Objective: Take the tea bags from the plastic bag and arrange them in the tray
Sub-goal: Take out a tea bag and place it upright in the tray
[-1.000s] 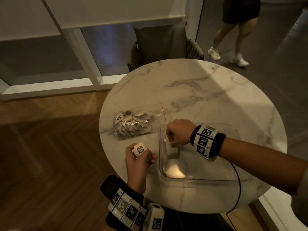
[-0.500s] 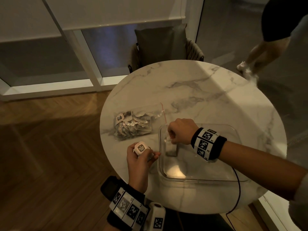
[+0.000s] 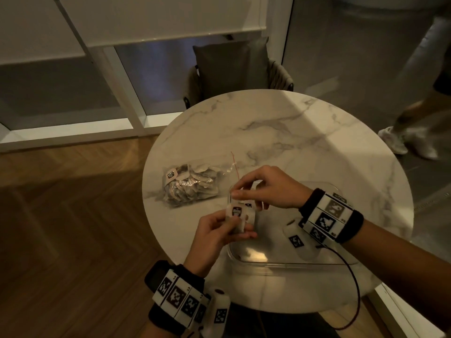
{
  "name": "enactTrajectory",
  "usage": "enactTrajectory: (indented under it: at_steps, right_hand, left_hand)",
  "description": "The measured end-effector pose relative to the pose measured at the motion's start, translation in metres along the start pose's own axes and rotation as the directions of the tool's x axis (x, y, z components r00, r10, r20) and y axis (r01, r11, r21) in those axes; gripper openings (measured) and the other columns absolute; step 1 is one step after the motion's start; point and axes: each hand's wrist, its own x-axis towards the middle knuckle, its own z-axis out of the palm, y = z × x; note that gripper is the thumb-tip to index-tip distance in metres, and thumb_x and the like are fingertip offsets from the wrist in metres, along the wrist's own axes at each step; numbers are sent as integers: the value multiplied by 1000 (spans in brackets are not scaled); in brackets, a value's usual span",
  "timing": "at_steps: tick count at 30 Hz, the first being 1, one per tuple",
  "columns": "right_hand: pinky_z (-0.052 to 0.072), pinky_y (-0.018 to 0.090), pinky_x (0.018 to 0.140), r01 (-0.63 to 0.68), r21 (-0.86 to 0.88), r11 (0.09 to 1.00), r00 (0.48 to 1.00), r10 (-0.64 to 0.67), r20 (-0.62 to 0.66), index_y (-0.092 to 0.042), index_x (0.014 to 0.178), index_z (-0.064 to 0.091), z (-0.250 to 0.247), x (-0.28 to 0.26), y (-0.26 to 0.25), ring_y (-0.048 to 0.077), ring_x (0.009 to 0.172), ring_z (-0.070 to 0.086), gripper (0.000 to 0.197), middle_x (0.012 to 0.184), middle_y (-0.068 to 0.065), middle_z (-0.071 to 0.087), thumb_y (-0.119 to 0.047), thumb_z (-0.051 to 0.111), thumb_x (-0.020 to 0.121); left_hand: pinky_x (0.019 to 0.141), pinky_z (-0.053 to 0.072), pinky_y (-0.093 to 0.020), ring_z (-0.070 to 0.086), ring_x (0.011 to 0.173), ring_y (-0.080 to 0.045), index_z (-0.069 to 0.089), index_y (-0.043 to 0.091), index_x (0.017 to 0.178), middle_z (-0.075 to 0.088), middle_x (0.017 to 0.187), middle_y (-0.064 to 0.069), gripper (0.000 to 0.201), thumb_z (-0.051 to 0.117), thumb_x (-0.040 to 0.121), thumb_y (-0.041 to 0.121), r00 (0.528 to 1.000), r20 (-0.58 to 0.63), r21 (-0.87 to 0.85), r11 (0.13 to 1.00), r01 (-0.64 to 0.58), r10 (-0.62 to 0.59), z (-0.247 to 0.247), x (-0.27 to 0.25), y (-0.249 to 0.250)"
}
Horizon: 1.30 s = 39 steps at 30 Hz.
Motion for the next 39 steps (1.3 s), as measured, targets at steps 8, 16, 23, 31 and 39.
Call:
enactTrajectory:
  at_steps: [8,16,23,31,39]
  right_hand:
    - [56,23,56,-4,167,986,996,19,-85,0,88,73,-5,-15,16,20,59,71,16,74,9,74,-14,78,80]
    - [61,33,70,43,348,936,994,-7,-106,2,94,68,3,-26,21,31,75,74,19,88,19,72,-8,76,80]
    - [51,23,53,121,216,969,985,-91,-143,-7,92,75,10,-26,19,22,60,70,13,78,3,74,-15,78,81]
    - [58,42,59,176,54,983,968,-162,-193,-13,85,76,14,-27,15,22,61,67,9,77,1,74,-20,79,81]
    - [55,26,54,116,94,989,974,-95,-206,-8,84,76,11,-26,12,20,52,68,14,67,3,73,-18,82,77]
  left_hand:
    - [77,61,-34,72,85,-41,65,-9,110,72,99,-28,24,64,87,-2,980,-172,-64,992,-108,96,6,5,-4]
    - [73,60,-32,73,87,-37,68,-7,103,70,103,-23,19,66,85,-2,931,-313,-55,975,-214,186,6,10,-6]
    - [79,61,-43,72,92,-31,68,-4,100,72,100,-19,13,65,87,-2,949,-256,23,983,-185,184,10,7,-6]
    - [60,59,-31,72,79,-18,67,2,89,71,83,-8,9,66,85,-6,951,-252,29,983,-180,181,11,6,-3]
    - [61,59,-30,73,78,-18,67,1,91,74,84,-7,6,64,89,-4,956,-270,-17,992,-125,116,13,7,-4]
